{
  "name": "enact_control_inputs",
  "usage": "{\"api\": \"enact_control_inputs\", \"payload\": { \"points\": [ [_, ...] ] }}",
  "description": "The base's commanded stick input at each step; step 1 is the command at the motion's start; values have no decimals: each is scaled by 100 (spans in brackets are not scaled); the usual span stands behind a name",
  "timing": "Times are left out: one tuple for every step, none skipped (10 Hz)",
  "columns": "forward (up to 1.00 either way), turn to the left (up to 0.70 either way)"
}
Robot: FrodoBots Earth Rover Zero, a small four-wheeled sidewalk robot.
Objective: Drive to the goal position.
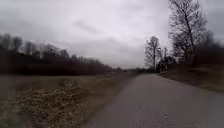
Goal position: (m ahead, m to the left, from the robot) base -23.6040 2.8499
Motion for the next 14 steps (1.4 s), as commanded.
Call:
{"api": "enact_control_inputs", "payload": {
  "points": [
    [0, 0],
    [0, 0],
    [0, 0],
    [1, 0],
    [7, 0],
    [18, -7],
    [20, -75],
    [21, -81],
    [24, -93],
    [27, -70],
    [27, -68],
    [29, -71],
    [29, -73],
    [30, -76]
  ]
}}
